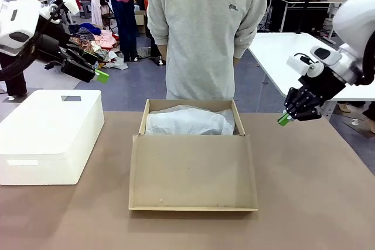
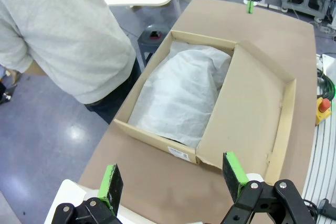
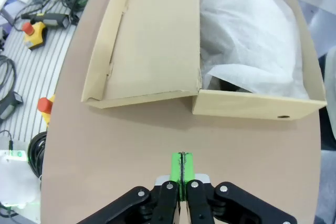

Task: Pack the shoes into the box.
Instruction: Close the Shoes Box.

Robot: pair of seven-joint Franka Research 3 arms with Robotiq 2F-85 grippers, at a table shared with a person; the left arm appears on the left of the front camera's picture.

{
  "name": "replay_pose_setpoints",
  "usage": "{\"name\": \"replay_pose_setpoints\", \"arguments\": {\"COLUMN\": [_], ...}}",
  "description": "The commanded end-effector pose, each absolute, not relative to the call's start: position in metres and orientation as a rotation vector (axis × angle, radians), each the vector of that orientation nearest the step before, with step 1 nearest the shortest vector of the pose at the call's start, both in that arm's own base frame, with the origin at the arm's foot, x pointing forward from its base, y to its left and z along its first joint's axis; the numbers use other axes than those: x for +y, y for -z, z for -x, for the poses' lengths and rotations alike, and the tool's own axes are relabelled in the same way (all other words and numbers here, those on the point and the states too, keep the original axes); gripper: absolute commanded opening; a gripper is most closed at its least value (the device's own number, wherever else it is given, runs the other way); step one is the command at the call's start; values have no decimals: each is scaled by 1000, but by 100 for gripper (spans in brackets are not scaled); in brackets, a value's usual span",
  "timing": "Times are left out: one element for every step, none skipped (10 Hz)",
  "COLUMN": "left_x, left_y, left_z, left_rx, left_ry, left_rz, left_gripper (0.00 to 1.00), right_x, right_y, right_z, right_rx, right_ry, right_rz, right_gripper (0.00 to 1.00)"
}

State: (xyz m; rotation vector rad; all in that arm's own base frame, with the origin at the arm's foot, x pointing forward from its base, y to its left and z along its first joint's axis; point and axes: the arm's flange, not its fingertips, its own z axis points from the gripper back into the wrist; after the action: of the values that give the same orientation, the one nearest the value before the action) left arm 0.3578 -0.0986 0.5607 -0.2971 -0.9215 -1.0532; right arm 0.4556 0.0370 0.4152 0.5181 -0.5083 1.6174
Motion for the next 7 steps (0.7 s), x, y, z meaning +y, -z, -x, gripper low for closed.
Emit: {"name": "replay_pose_setpoints", "arguments": {"left_x": [-98, -98, -98, -98, -98, -98, -98], "left_y": [-560, -560, -560, -560, -560, -560, -560], "left_z": [-359, -359, -359, -359, -359, -359, -359], "left_rx": [-925, -925, -925, -925, -925, -925, -925], "left_ry": [1060, 1060, 1060, 1060, 1060, 1060, 1060], "left_rz": [311, 311, 311, 311, 311, 311, 311], "left_gripper": [100, 100, 100, 100, 100, 100, 100], "right_x": [33, 36, 39, 40, 39, 40, 40], "right_y": [-391, -383, -377, -376, -382, -371, -371], "right_z": [-461, -463, -465, -467, -467, -461, -461], "right_rx": [-541, -543, -522, -483, -435, -483, -483], "right_ry": [-1648, -1647, -1636, -1604, -1578, -1624, -1624], "right_rz": [-598, -620, -633, -634, -619, -620, -620], "right_gripper": [2, 2, 2, 2, 2, 2, 2]}}
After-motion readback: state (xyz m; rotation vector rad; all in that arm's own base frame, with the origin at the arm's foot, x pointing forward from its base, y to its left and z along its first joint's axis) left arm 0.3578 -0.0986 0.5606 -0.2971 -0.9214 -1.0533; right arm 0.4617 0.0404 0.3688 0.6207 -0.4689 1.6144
